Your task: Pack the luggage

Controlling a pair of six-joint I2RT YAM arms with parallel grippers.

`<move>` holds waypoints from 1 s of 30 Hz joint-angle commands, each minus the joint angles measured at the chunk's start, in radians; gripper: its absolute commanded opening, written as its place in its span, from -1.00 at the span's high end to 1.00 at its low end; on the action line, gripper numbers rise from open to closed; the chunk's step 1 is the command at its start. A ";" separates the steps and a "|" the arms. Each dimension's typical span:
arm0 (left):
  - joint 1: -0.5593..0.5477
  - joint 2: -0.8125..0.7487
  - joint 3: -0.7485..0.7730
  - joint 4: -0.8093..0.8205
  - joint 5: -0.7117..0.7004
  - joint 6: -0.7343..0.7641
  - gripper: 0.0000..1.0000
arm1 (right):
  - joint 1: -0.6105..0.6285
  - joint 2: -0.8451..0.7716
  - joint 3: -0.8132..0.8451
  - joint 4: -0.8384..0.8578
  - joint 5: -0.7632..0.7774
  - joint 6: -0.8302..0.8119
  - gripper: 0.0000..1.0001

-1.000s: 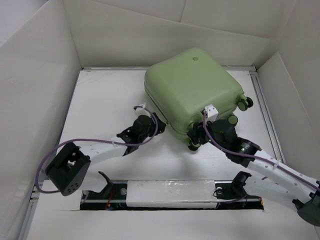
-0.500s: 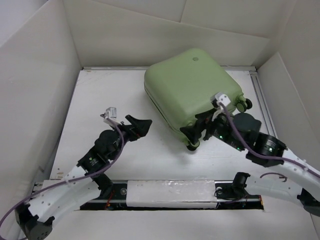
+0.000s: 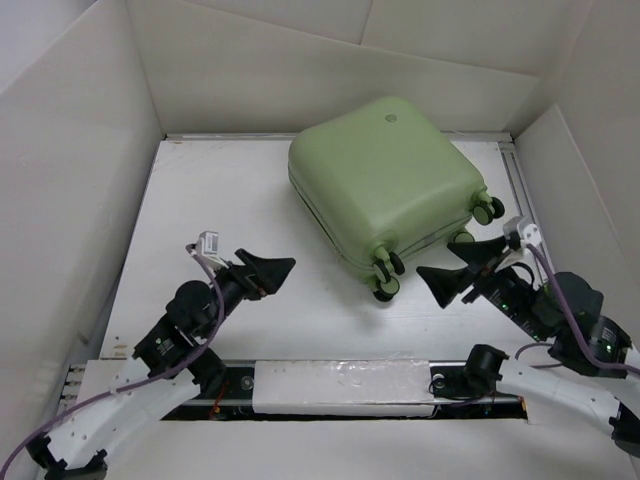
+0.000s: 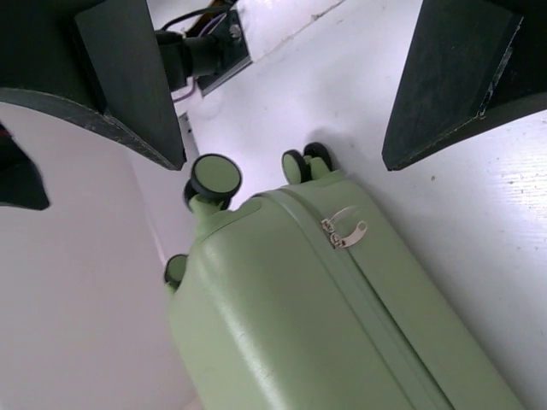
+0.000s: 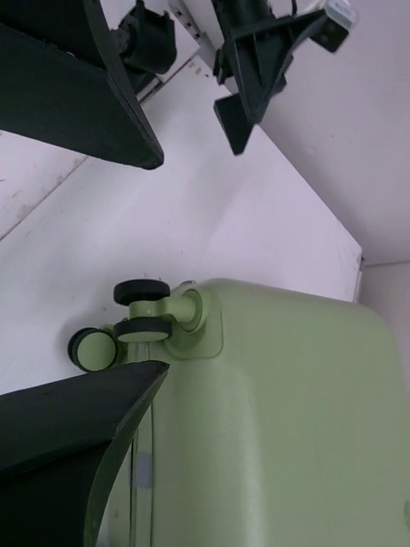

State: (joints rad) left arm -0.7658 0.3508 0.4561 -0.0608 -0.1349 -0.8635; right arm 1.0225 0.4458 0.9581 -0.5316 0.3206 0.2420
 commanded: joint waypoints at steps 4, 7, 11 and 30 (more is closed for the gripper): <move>-0.001 -0.130 0.065 -0.043 -0.112 0.014 -1.00 | 0.010 -0.124 -0.024 0.024 0.155 -0.059 -1.00; -0.001 -0.087 0.151 -0.085 -0.172 0.061 -1.00 | 0.010 -0.124 -0.035 0.048 0.221 -0.072 -1.00; -0.001 0.077 0.303 -0.160 -0.268 0.070 -1.00 | 0.010 -0.062 -0.016 0.104 0.372 -0.133 -1.00; -0.001 0.383 1.064 -0.481 -0.431 -0.009 -1.00 | 0.050 -0.025 0.562 0.113 0.794 -0.440 -1.00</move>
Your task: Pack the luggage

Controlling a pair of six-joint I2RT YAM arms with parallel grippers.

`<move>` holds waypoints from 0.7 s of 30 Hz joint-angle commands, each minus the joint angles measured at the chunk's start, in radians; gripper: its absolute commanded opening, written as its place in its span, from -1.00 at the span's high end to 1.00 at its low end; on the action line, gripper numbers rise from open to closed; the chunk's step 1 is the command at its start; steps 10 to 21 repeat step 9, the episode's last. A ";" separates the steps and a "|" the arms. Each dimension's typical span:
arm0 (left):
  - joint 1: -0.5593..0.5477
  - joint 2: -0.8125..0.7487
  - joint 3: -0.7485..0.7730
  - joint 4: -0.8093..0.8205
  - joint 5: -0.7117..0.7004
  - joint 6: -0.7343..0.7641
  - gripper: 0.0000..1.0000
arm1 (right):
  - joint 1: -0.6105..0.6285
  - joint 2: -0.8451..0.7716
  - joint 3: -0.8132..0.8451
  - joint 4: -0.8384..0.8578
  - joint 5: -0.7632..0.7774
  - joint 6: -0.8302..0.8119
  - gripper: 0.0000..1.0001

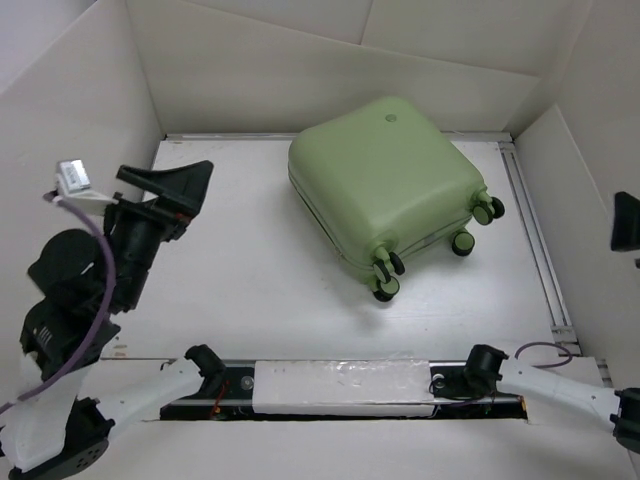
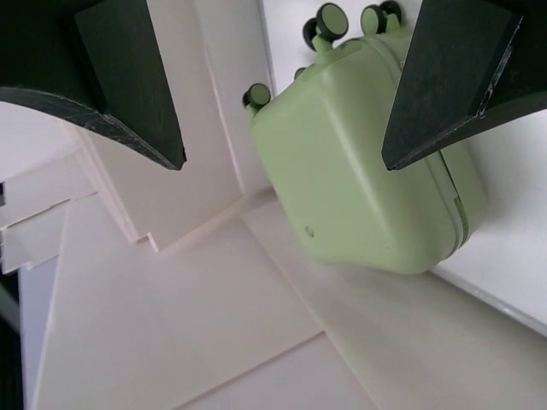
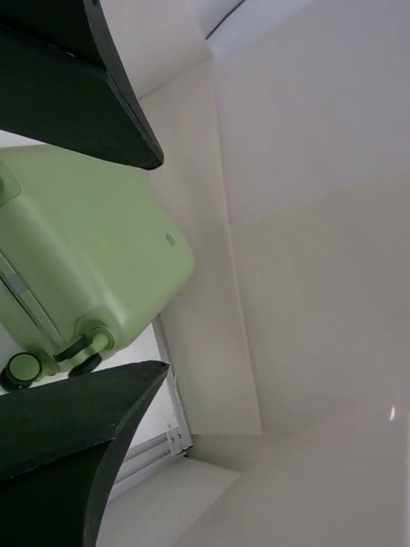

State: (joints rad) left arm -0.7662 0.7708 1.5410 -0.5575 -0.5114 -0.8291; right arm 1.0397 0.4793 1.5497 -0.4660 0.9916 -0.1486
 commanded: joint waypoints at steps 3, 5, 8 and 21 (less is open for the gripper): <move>-0.001 -0.061 -0.055 0.040 -0.055 -0.053 -1.00 | 0.109 -0.136 -0.039 0.026 0.153 -0.040 -1.00; -0.001 -0.061 -0.068 0.053 -0.041 -0.053 -1.00 | 0.147 -0.145 0.001 -0.035 0.199 -0.014 -1.00; -0.001 -0.018 -0.070 0.064 -0.003 -0.053 -1.00 | 0.186 -0.145 0.039 -0.086 0.225 0.021 -1.00; -0.001 -0.002 -0.053 0.064 0.014 -0.041 -1.00 | 0.195 -0.134 0.050 -0.095 0.225 0.021 -1.00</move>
